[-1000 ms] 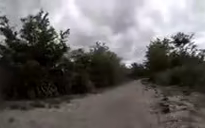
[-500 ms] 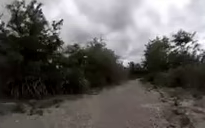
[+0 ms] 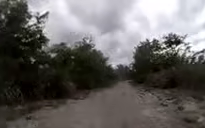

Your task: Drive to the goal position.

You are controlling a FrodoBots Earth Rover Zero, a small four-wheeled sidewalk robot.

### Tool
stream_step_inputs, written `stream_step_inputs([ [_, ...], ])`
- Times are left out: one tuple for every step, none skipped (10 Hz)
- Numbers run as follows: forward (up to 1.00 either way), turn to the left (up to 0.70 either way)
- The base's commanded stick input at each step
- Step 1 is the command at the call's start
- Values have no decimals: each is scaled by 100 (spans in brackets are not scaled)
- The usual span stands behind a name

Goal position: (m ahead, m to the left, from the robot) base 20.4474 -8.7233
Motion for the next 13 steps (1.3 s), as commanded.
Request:
stream_step_inputs([
  [85,-8],
  [85,0],
  [85,0],
  [85,0],
  [85,0],
  [85,0],
  [85,0],
  [85,0],
  [85,0],
  [85,0],
  [85,0],
  [85,0],
  [85,0],
])
